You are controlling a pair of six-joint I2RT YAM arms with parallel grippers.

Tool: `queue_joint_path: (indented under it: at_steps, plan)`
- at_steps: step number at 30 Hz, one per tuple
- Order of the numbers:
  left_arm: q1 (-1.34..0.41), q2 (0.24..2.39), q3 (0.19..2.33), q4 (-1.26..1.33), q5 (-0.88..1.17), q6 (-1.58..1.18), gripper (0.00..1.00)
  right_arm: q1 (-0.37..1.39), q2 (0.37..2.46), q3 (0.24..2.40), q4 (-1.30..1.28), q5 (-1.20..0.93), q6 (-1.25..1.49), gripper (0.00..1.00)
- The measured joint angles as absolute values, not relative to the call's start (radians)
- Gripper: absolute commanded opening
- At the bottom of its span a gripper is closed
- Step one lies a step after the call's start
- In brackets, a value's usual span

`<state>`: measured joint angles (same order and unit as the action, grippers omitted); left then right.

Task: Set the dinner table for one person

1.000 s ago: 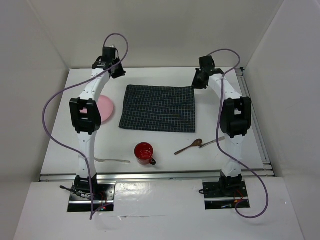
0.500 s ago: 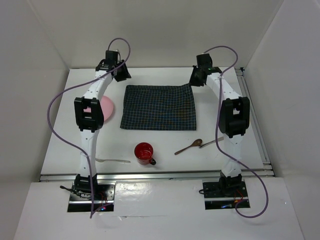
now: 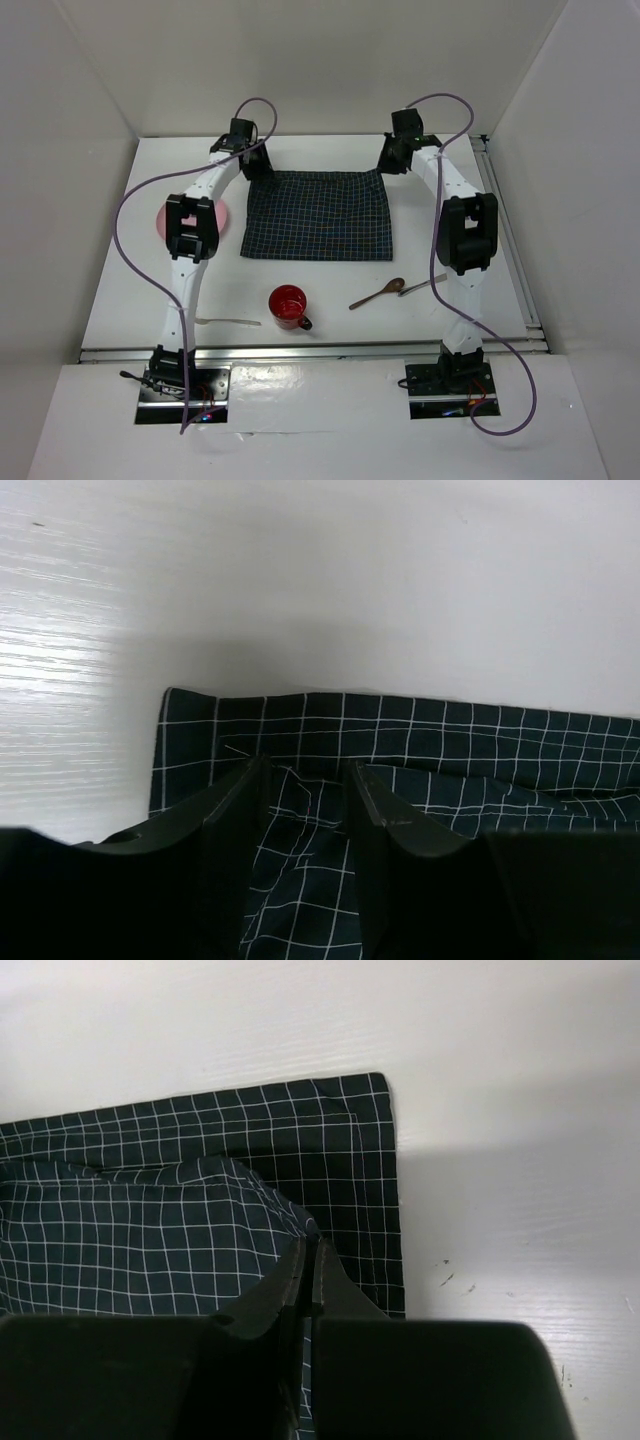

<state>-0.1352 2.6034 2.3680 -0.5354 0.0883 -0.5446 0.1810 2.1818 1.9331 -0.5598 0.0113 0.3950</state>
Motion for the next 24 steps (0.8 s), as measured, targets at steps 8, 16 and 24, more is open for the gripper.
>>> queue_joint_path:
  at_steps: [8,16,24]
  plan:
    - [-0.146,2.604,2.368,-0.532,0.073,-0.524,0.38,0.181,2.184,1.930,-0.561,0.011,0.395,0.00]
    - [-0.146,2.600,2.341,-0.516,0.056,-0.521,0.00,0.181,2.184,1.929,-0.561,0.012,0.395,0.00]
    - [-0.146,2.483,2.277,-0.523,-0.003,-0.510,0.00,0.181,2.184,1.929,-0.561,0.012,0.395,0.00]
